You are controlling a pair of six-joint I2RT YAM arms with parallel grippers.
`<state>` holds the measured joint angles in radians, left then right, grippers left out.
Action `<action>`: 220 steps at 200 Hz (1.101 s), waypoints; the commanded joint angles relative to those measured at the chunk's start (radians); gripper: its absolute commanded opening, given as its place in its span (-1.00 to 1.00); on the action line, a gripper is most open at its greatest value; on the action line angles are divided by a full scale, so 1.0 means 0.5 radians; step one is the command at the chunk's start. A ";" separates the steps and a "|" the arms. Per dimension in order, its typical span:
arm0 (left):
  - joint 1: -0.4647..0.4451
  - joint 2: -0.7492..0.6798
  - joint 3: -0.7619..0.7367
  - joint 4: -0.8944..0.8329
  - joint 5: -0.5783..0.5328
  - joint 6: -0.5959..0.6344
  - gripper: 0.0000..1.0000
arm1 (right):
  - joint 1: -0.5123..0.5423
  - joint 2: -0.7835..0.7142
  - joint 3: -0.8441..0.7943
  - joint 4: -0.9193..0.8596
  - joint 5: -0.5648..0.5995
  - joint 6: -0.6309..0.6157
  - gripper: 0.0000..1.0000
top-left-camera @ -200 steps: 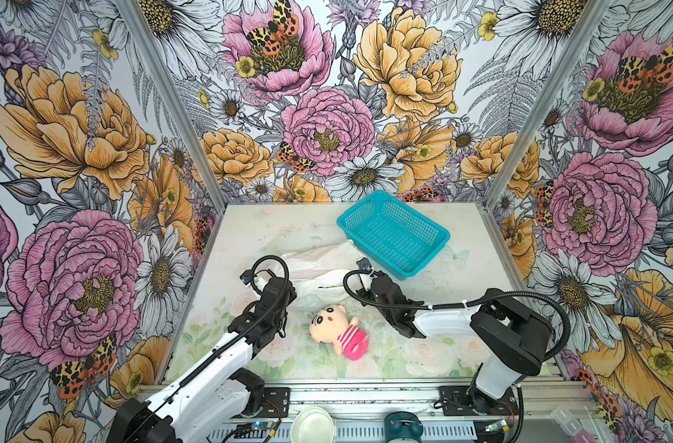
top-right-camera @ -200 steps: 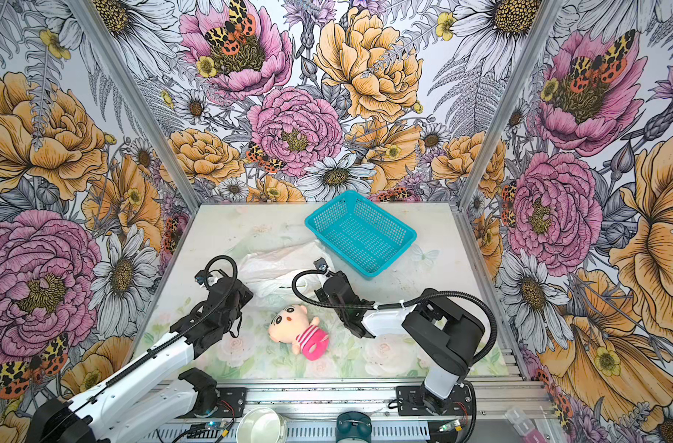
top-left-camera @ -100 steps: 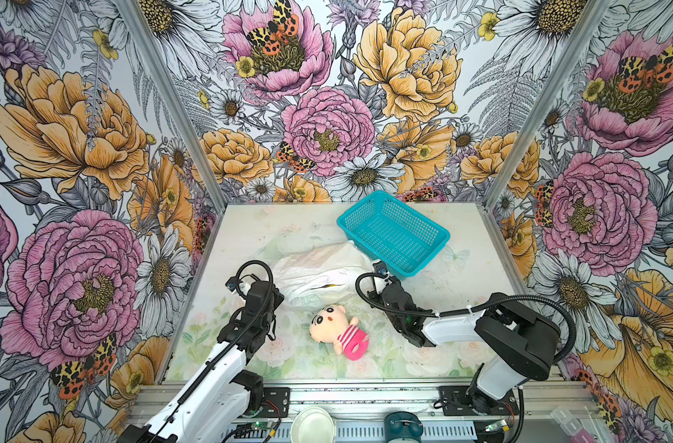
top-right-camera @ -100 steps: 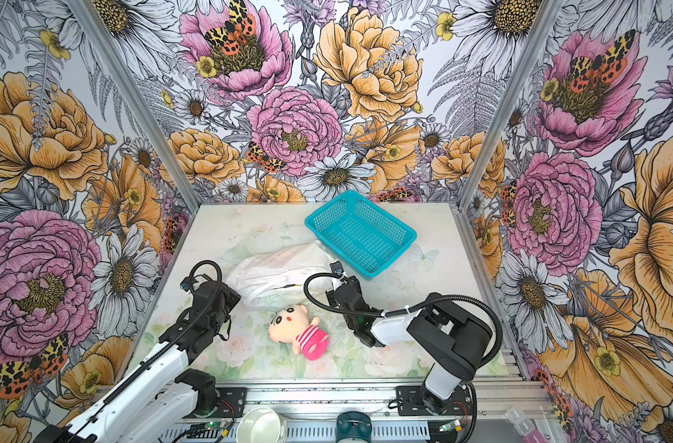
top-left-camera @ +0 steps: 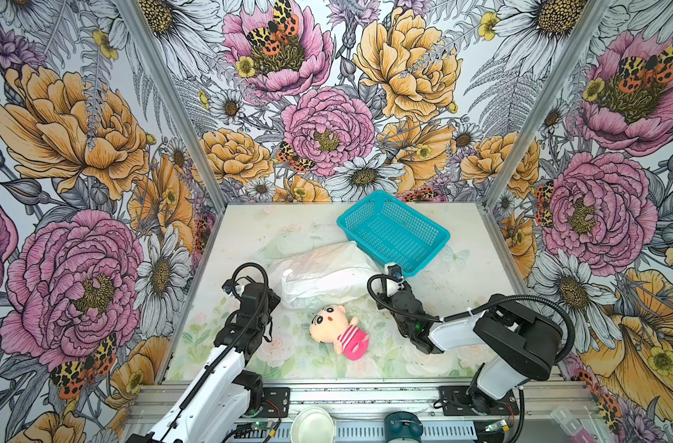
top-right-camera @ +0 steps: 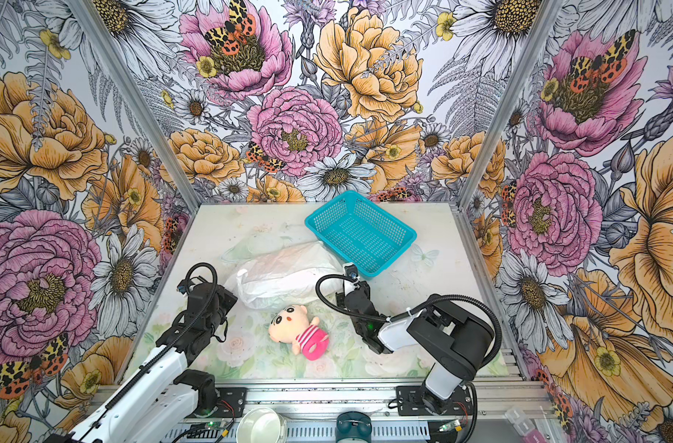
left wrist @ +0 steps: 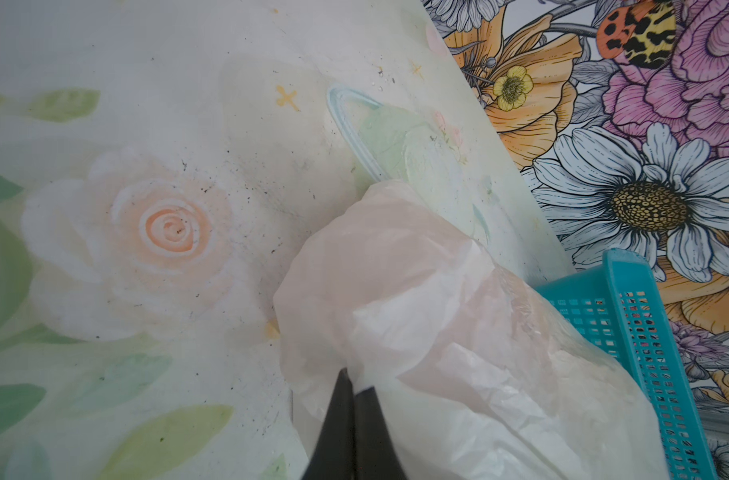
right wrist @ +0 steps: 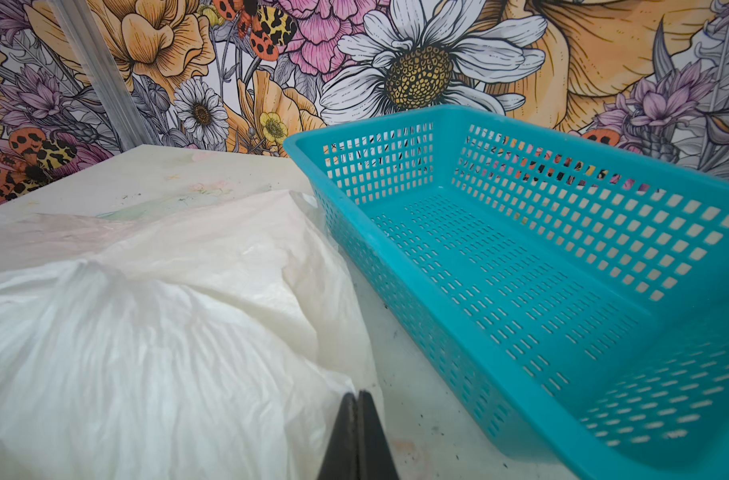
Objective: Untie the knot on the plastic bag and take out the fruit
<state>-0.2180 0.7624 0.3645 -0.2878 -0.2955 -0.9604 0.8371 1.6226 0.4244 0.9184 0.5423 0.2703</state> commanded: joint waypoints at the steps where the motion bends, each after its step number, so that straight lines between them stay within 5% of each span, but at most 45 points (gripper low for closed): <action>1: 0.046 -0.025 -0.040 -0.005 -0.028 0.041 -1.00 | -0.036 -0.083 -0.057 0.129 0.096 0.055 -0.98; 60: 0.046 -0.061 -0.050 -0.001 0.009 0.049 -1.00 | -0.003 -0.508 -0.029 -0.229 -0.105 -0.093 0.08; 88: 0.044 -0.086 -0.060 0.002 0.008 0.046 -1.00 | 0.122 -0.565 0.381 -0.903 -0.170 -0.259 0.54; 132: 0.046 -0.091 -0.063 -0.001 0.015 0.058 -1.00 | 0.136 -0.122 1.262 -1.966 -0.318 -0.316 0.96; 160: 0.050 -0.095 -0.061 -0.002 0.023 0.064 -1.00 | 0.141 0.119 1.582 -2.249 -0.322 -0.338 0.87; 220: 0.056 -0.119 -0.071 -0.007 0.039 0.071 -1.00 | 0.105 0.256 1.663 -2.307 -0.330 -0.377 0.63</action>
<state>-0.2005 0.7197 0.3477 -0.2886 -0.2832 -0.9417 0.9039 1.7267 1.2072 -0.1886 0.3687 0.0917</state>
